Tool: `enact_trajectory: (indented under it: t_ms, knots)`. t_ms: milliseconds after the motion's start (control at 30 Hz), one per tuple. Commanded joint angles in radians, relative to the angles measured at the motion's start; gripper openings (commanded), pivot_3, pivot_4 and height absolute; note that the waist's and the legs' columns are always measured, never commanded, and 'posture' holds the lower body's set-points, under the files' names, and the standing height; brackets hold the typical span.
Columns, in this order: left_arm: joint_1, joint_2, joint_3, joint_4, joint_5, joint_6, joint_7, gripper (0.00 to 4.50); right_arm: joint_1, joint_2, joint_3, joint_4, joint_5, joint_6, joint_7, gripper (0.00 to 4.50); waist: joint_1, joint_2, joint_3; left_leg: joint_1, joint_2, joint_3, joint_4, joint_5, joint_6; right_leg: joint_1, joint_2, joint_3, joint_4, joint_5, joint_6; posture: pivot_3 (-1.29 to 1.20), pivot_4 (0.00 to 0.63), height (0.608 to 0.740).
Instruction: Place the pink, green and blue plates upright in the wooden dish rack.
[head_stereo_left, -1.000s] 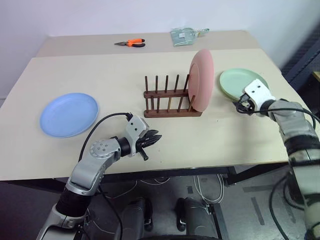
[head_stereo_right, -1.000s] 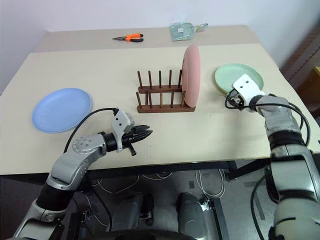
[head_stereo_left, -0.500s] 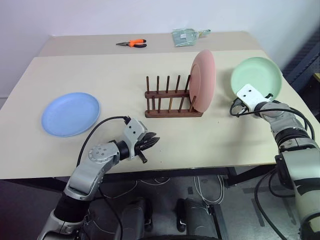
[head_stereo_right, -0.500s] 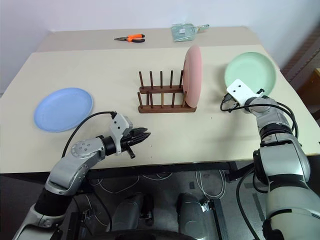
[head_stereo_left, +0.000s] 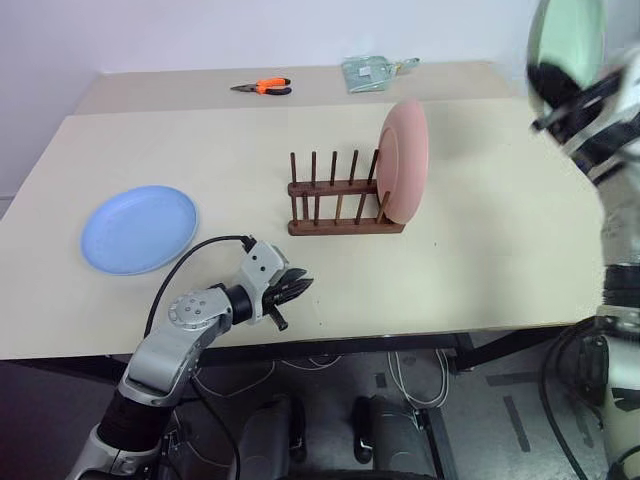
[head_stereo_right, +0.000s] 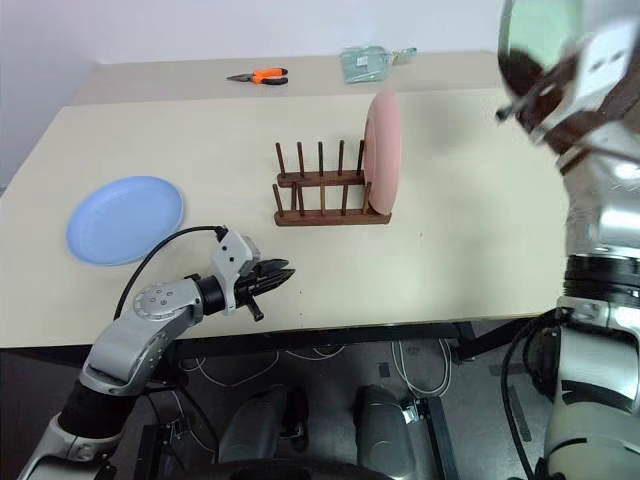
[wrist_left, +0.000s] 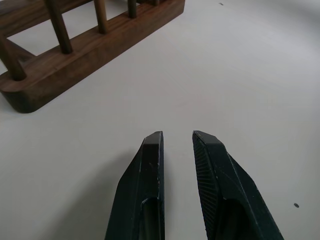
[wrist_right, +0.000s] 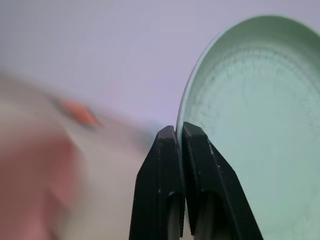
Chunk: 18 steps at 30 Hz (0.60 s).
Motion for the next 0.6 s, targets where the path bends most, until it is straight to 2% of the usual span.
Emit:
enact_trajectory:
  t_ms: [33, 133, 267, 333, 600]
  knots:
    - [-0.027, -0.001, 0.042, 0.01, -0.025, -0.042, -0.018, 0.93, -0.03, 0.056, -0.058, -0.291, 0.507, 0.264, -0.115, 0.05, 0.0, -0.001, 0.0, 0.0, 0.0, 0.0, 0.0, -0.001, 0.001, 0.0, 0.0, 0.0, 0.0, 0.0, 0.0, 0.0, 0.15, 0.74]
    - [-0.036, 0.004, 0.044, 0.031, -0.018, -0.053, -0.026, 0.93, -0.032, 0.119, -0.008, -0.378, 0.671, 0.338, -0.228, 0.05, 0.0, -0.001, -0.001, 0.0, 0.0, 0.0, 0.0, -0.004, 0.006, 0.0, -0.002, -0.001, -0.001, 0.0, 0.0, 0.0, 0.15, 0.74]
    - [-0.031, 0.009, 0.039, 0.037, -0.011, -0.064, -0.032, 0.93, -0.062, 0.241, 0.071, -0.358, 0.763, 0.367, -0.407, 0.05, 0.0, -0.001, -0.001, -0.001, -0.002, 0.0, 0.0, -0.004, 0.006, -0.001, -0.003, -0.001, 0.0, 0.0, 0.0, 0.0, 0.15, 0.74]
    - [-0.026, 0.007, 0.036, 0.03, -0.009, -0.063, -0.029, 0.93, -0.064, 0.279, 0.093, -0.317, 0.775, 0.384, -0.457, 0.05, 0.002, -0.001, -0.001, -0.002, -0.002, 0.001, 0.0, -0.001, 0.003, -0.002, -0.003, -0.001, 0.0, 0.0, 0.0, 0.0, 0.15, 0.74]
    - [-0.014, 0.004, 0.039, 0.003, -0.011, -0.047, -0.006, 0.93, -0.045, 0.327, 0.134, -0.142, 0.725, 0.457, -0.476, 0.05, -0.001, -0.001, -0.001, -0.003, -0.003, 0.002, 0.0, -0.002, 0.004, -0.002, -0.002, -0.001, 0.0, 0.001, 0.0, 0.0, 0.15, 0.74]
